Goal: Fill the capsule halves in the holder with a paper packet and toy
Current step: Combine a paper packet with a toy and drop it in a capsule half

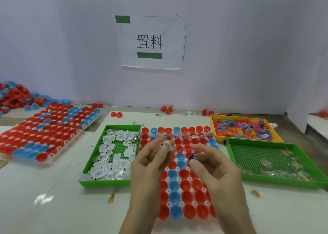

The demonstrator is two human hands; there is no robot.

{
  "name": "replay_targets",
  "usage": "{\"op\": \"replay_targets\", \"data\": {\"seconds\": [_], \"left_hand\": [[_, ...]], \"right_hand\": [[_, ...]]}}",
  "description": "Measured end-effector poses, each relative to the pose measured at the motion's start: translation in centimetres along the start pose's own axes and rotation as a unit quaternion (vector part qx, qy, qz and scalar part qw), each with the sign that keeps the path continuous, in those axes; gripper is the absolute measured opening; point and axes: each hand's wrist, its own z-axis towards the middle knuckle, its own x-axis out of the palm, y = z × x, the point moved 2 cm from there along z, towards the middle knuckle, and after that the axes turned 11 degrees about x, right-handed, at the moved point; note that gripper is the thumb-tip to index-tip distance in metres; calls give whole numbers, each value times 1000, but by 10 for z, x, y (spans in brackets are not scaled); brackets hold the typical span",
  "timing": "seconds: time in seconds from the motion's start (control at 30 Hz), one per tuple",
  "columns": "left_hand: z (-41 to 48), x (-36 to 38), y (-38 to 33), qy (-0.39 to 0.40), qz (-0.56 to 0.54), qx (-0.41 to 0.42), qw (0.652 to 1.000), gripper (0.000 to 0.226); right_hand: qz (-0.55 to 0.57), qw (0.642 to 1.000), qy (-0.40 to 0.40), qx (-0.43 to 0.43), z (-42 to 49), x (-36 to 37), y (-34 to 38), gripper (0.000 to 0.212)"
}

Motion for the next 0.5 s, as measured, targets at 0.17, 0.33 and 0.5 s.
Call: {"op": "replay_targets", "data": {"seconds": [0.17, 0.33, 0.5], "left_hand": [[-21, 5, 1, 18, 11, 14, 1000, 28], [-35, 5, 2, 34, 46, 31, 998, 34], [-54, 6, 5, 34, 41, 11, 999, 37]], "right_hand": [[-57, 998, -14, -20, -9, 15, -4, 39], [-73, 996, -27, -42, -15, 17, -5, 39], [-42, 997, -44, -36, -27, 13, -5, 21]]}}
